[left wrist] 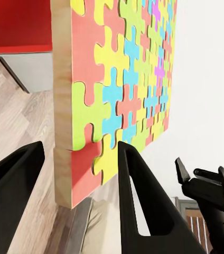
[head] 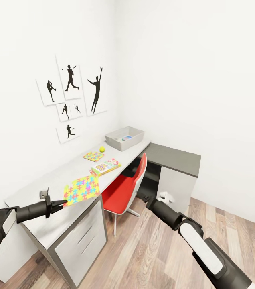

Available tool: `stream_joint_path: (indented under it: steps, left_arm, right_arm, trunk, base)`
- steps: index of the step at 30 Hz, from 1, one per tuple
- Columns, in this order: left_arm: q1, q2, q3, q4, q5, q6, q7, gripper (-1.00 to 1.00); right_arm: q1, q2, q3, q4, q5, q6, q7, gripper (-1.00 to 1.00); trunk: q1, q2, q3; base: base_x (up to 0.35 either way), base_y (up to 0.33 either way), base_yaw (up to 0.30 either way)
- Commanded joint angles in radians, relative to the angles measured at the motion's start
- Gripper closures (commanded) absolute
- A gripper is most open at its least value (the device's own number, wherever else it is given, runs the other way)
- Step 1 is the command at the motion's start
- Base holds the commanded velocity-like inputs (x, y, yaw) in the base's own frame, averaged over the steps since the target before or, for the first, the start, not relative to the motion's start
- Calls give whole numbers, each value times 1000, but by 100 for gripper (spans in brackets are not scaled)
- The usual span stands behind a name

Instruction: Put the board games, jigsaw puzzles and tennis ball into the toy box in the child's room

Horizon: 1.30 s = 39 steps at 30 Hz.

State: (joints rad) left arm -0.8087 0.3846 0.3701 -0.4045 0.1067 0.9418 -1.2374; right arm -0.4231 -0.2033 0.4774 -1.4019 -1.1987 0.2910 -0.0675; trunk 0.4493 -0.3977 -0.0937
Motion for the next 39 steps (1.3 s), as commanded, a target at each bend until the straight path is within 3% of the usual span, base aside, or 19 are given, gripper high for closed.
stream_joint_path:
  steps: [1, 2, 4, 7, 11, 15, 19, 22, 24, 27, 29, 35, 39]
  left_arm:
    - [-3, 1, 2, -8, -2, 15, -3, 100]
    - [-4, 2, 2, -21, -3, 32, -2, 100]
    - [-7, 3, 1, -42, -5, 58, 1, 100]
    - [-22, 2, 0, -66, -6, 84, 5, 100]
    - [-130, -3, -11, -71, -8, 98, 17, 100]
    - [-198, -8, -29, -69, -12, 102, 59, 100]
    - [-303, -26, -33, -19, -11, 103, 181, 100]
    - [-414, -37, -32, 65, -9, 100, 305, 100]
    - [-478, -60, -30, 108, -6, 97, 402, 100]
    - [-523, -98, -26, 132, -2, 101, 484, 100]
    - [-537, -111, -20, 140, 0, 104, 507, 100]
    - [-545, -120, 39, 147, 3, 105, 521, 100]
    - [-546, -124, 50, 148, 3, 105, 522, 100]
  right_arm:
    - [-8, -1, -2, -7, -11, 35, -86, -100]
    - [-28, -1, -13, -10, -12, 87, -159, -100]
    - [-78, 2, -47, -16, -17, 179, -238, -100]
    - [-178, 19, -110, -39, -20, 322, -307, -100]
    - [-354, 59, -225, -51, -24, 490, -446, -100]
    - [-505, 96, -278, -35, -31, 606, -570, -100]
    - [-658, 122, -296, 52, -33, 663, -673, -100]
    - [-760, 148, -298, 187, -34, 674, -735, -100]
    - [-812, 158, -300, 296, -35, 679, -748, -100]
    - [-848, 163, -301, 376, -38, 697, -753, -100]
    - [-859, 164, -301, 394, -38, 724, -753, -100]
    - [-865, 165, -299, 361, -37, 747, -757, -100]
    - [-865, 167, -299, 359, -37, 749, -756, -100]
  trunk:
    - [1, -2, -2]
    - [1, -2, -2]
    - [1, -2, -2]
    - [1, -2, -2]
    - [1, -2, -2]
    - [1, -2, -2]
    - [1, -2, -2]
    - [1, -2, -2]
    - [1, -2, -2]
    - [1, -2, -2]
    - [1, -2, -2]
    - [1, -2, -4]
    - [1, -2, -10]
  base:
    - [0, 0, 0]
    - [0, 0, 0]
    - [0, 0, 0]
    - [0, 0, 0]
    - [0, 0, 0]
    - [0, 0, 0]
    - [0, 0, 0]
    - [0, 0, 0]
    - [0, 0, 0]
    - [0, 0, 0]
    - [0, 0, 0]
    - [71, -6, 0]
    - [279, -59, 0]
